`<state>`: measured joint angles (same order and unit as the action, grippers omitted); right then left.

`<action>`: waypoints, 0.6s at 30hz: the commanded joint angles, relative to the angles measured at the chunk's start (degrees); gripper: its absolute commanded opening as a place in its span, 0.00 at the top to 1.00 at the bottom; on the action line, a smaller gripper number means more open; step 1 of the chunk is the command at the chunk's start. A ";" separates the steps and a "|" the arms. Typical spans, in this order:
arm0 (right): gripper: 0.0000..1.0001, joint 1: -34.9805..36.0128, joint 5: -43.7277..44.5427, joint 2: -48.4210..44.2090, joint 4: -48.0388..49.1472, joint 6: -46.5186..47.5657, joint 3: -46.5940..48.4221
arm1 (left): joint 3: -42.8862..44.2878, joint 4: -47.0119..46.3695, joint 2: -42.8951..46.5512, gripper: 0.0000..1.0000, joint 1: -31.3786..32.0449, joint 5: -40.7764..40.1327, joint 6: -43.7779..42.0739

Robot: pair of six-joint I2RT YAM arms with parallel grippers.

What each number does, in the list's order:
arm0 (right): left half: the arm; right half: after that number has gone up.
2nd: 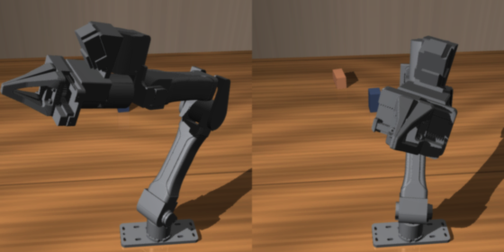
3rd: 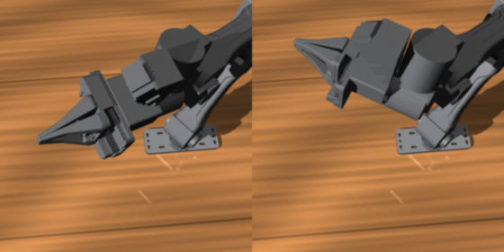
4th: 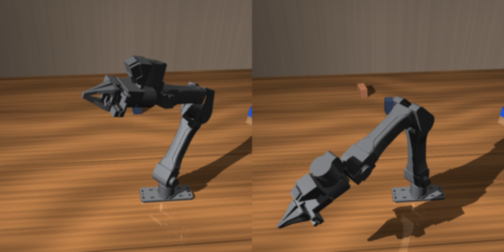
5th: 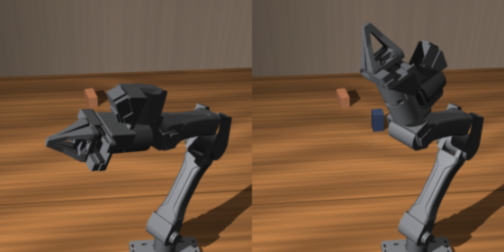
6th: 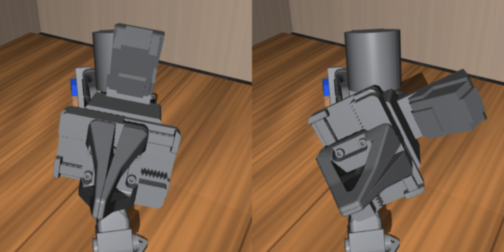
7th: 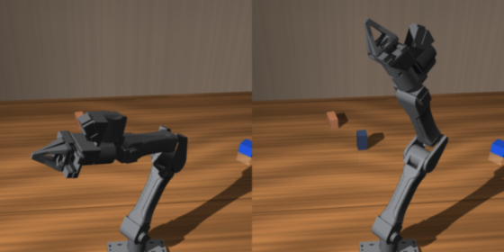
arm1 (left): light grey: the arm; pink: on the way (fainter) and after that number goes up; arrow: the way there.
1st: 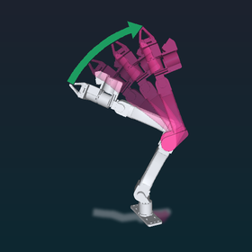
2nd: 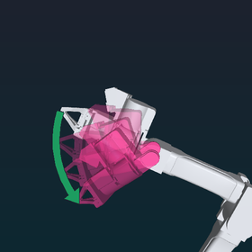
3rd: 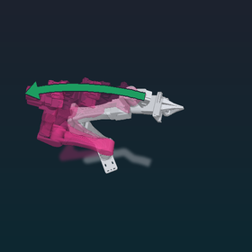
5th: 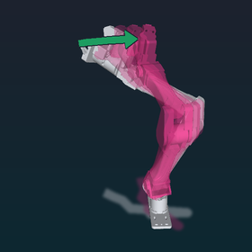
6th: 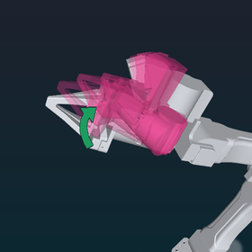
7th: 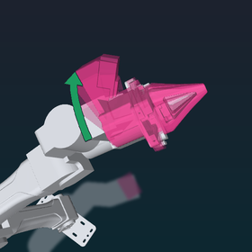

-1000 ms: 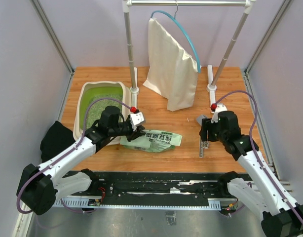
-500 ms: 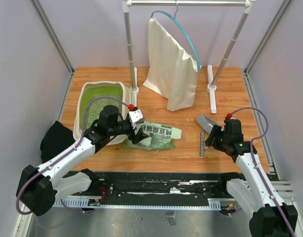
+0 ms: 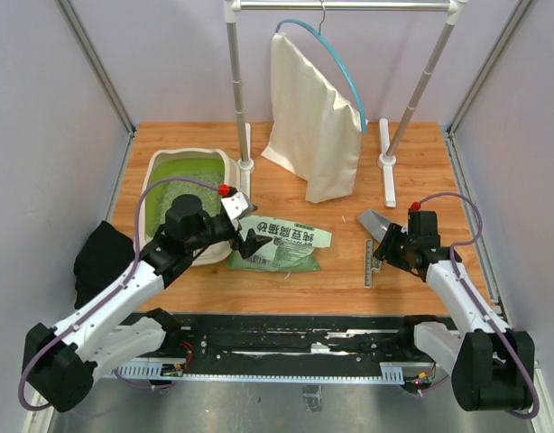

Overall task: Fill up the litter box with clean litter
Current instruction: Pick up the clamp at the center of the board.

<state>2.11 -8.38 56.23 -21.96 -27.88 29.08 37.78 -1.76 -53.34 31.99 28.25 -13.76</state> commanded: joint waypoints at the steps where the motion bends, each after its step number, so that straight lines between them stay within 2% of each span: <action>1: 0.52 -1.05 -2.25 2.45 5.50 0.58 -1.44 | -1.01 -6.25 3.11 0.05 -0.35 -2.68 8.43; 4: 0.54 -1.01 -2.70 4.92 6.13 0.90 -0.88 | -1.16 -7.89 4.92 0.01 -0.34 -2.95 14.09; 9: 0.57 -1.04 -2.27 8.65 6.63 0.64 -0.89 | -1.76 -8.44 7.91 0.00 -0.35 -1.76 23.11; 13: 0.64 -0.97 -4.34 9.91 7.29 0.53 -1.37 | -1.82 -7.22 9.49 0.00 -0.33 -4.51 31.89; 15: 0.71 -1.01 -4.49 9.23 7.35 0.54 -1.80 | -1.60 -6.38 9.85 0.00 -0.35 -4.14 33.20; 18: 0.75 -1.01 -2.98 7.51 7.33 0.38 -2.92 | -2.71 -7.23 10.86 0.00 -0.35 -3.97 35.53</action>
<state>2.11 -11.94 65.65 -15.35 -27.51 28.10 36.42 -7.66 -43.90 31.99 25.04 15.29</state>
